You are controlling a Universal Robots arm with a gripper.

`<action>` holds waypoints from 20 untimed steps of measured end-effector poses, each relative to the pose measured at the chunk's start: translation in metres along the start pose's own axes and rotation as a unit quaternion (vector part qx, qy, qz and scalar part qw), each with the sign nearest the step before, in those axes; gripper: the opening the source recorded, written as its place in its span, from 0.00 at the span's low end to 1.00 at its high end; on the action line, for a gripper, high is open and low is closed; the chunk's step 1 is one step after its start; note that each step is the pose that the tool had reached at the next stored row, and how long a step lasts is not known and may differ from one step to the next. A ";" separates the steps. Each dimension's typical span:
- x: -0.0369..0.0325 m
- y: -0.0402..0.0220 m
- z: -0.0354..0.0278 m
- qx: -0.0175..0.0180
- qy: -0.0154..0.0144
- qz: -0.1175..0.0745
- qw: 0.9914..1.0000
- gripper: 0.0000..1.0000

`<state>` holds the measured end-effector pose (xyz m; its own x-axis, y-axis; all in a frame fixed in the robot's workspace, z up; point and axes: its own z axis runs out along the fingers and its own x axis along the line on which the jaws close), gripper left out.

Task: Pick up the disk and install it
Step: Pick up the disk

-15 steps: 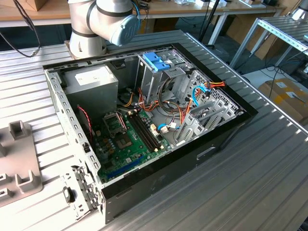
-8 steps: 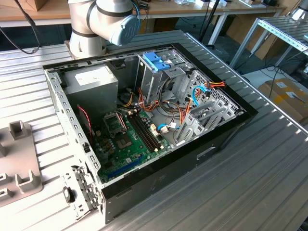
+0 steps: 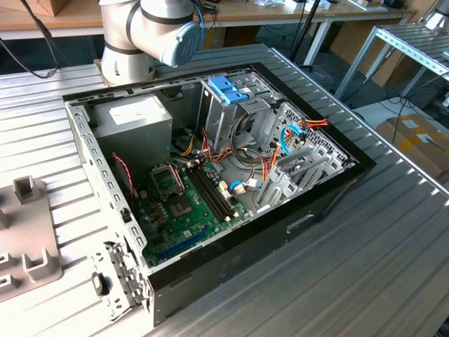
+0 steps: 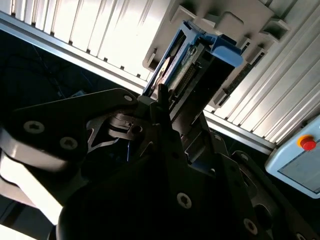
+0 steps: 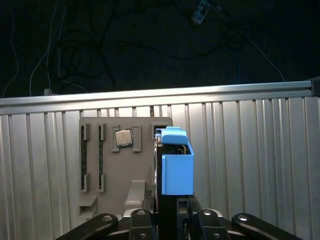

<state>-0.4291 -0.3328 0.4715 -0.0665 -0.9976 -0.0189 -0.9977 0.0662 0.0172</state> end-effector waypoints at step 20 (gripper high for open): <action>-0.0004 -0.0009 -0.0187 0.000 0.000 0.000 1.000 0.35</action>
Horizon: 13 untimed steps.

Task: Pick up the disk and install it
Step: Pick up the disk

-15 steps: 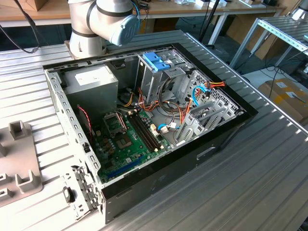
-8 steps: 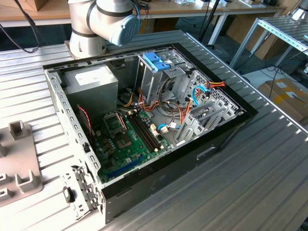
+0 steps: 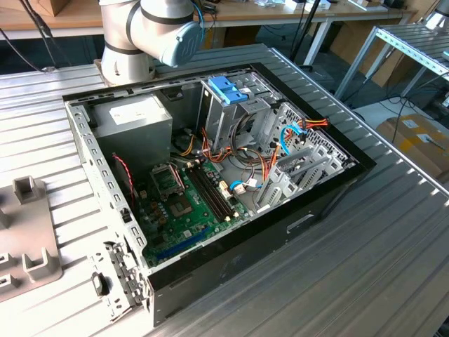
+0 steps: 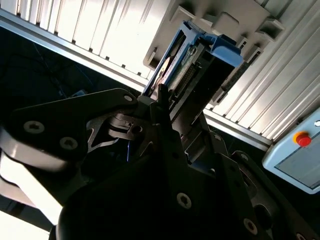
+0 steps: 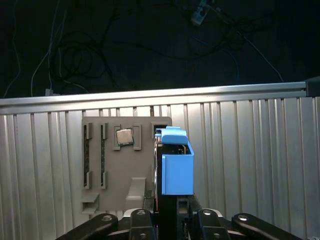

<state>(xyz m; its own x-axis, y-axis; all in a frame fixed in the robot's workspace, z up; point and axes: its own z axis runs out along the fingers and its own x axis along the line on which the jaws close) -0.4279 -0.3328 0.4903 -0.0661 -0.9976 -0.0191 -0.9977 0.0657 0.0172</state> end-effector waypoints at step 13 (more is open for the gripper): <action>-0.0002 -0.0009 -0.0065 0.000 0.000 0.000 1.000 0.35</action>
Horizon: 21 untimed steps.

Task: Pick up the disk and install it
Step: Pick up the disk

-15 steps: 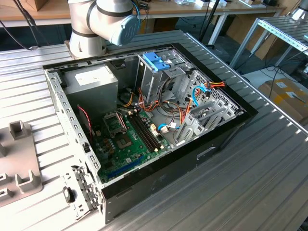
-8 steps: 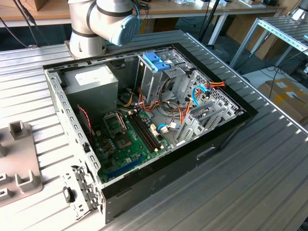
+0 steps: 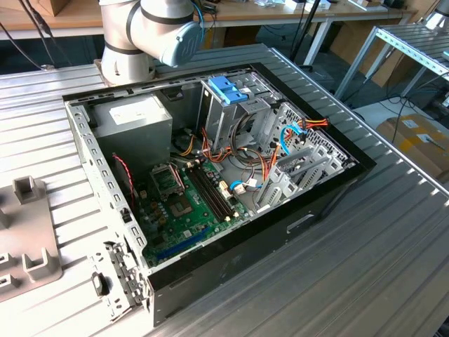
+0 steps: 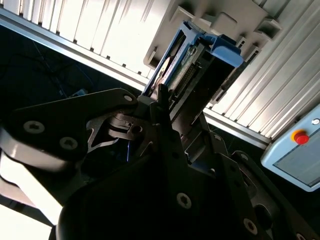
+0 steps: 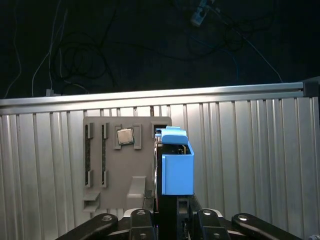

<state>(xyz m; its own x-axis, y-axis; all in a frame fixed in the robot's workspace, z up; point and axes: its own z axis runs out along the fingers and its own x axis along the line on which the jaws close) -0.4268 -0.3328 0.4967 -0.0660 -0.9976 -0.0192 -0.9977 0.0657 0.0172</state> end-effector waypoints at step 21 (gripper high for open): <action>-0.0032 -0.0484 -0.0007 0.000 0.000 0.000 1.000 0.35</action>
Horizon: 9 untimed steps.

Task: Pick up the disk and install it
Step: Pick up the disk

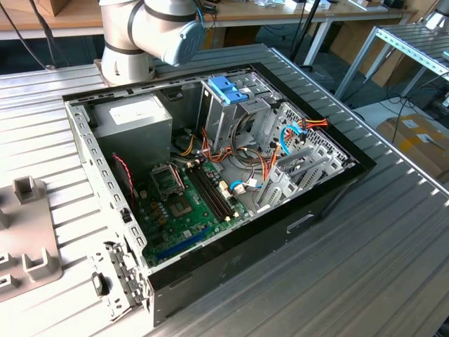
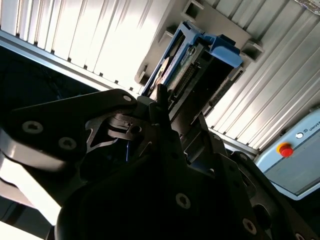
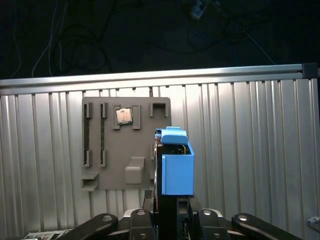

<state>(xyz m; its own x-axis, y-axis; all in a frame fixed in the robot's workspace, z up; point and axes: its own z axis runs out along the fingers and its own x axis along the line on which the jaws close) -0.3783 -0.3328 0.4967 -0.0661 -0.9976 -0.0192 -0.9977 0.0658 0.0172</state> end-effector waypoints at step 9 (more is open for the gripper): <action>-0.0012 -0.0192 -0.0003 0.000 0.000 0.000 1.000 0.35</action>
<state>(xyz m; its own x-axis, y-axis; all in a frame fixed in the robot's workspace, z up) -0.3591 -0.3328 0.4967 -0.0661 -0.9976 -0.0191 -0.9977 0.0658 0.0173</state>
